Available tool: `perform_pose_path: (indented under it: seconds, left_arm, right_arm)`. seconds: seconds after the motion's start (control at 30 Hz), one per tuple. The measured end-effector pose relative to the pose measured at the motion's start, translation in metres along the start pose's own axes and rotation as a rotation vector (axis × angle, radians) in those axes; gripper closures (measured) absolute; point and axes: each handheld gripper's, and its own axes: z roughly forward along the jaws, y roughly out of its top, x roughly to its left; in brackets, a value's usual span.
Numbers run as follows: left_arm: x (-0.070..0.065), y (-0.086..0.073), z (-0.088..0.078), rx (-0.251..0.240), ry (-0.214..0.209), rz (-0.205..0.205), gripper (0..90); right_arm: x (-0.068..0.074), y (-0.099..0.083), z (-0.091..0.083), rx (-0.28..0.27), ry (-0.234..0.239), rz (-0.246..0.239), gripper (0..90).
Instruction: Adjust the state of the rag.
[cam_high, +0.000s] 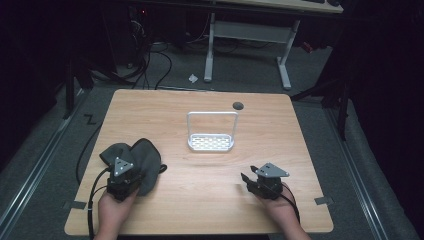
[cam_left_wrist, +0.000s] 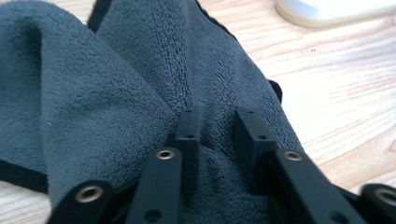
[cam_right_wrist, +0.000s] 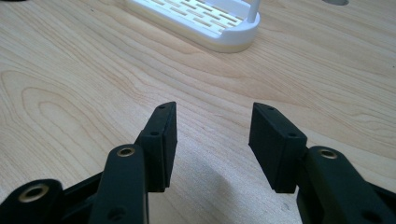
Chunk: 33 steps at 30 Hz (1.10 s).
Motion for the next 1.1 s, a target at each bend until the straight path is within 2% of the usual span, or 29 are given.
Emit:
perform_pose_path:
  seconds: [0.07,0.17,0.23,0.27,0.3,0.37,0.53,0.6,0.7,0.73,0.77,0.83,0.93,1.03,1.07,1.1]
  left_arm:
    - [-0.003,0.000,0.001,0.004,0.000,0.009,81.3]
    - [-0.008,0.000,0.001,0.013,-0.023,0.015,82.9]
    - [-0.011,0.000,0.000,0.018,-0.046,0.018,83.2]
    - [-0.017,-0.001,-0.001,0.023,-0.076,0.015,83.3]
    - [-0.017,-0.001,-0.001,0.023,-0.076,0.015,83.3]
    - [-0.026,-0.002,-0.001,0.029,-0.108,0.025,83.2]
    - [-0.056,-0.002,-0.001,0.050,-0.202,0.059,83.2]
    - [-0.070,-0.001,0.000,0.059,-0.252,0.079,83.1]
    - [-0.094,-0.001,0.002,0.065,-0.316,0.111,82.9]
    - [-0.109,-0.002,0.004,0.066,-0.356,0.132,82.7]
    - [-0.109,-0.002,0.004,0.066,-0.356,0.132,82.7]
    - [-0.124,-0.002,0.005,0.062,-0.395,0.155,82.5]
    - [-0.139,-0.002,0.007,0.057,-0.421,0.189,82.3]
    - [-0.144,0.001,0.005,0.035,-0.457,0.181,77.4]
    - [-0.143,0.003,0.002,0.023,-0.472,0.173,70.1]
    - [-0.138,0.008,-0.005,-0.018,-0.482,0.156,66.7]
  right_arm:
    - [0.000,0.000,0.000,0.000,0.000,0.004,52.2]
    - [0.000,0.000,0.000,-0.001,-0.001,0.006,52.4]
    - [0.000,-0.001,0.001,-0.002,0.000,0.003,52.6]
    - [0.000,-0.001,0.001,-0.001,0.002,0.003,52.5]
    - [0.000,0.000,0.001,-0.001,0.002,0.001,52.5]
    - [0.001,0.000,0.001,-0.001,0.004,0.000,52.5]
    - [0.001,0.000,0.000,-0.008,0.012,0.001,51.1]
    - [0.001,0.000,0.000,-0.008,0.014,0.000,50.5]
    - [0.001,0.000,0.000,-0.010,0.019,0.001,49.6]
    - [0.002,0.001,0.000,-0.012,0.022,-0.003,49.0]
    - [0.002,0.001,0.000,-0.012,0.022,-0.003,49.0]
    - [0.003,0.001,-0.001,-0.015,0.030,-0.008,48.2]
    - [0.007,0.004,-0.002,-0.027,0.045,-0.010,46.9]
    - [0.014,0.007,-0.006,-0.050,0.058,-0.031,45.4]
    - [0.021,0.010,-0.010,-0.065,0.063,-0.052,43.7]
    - [0.024,0.012,-0.011,-0.075,0.068,-0.067,43.1]
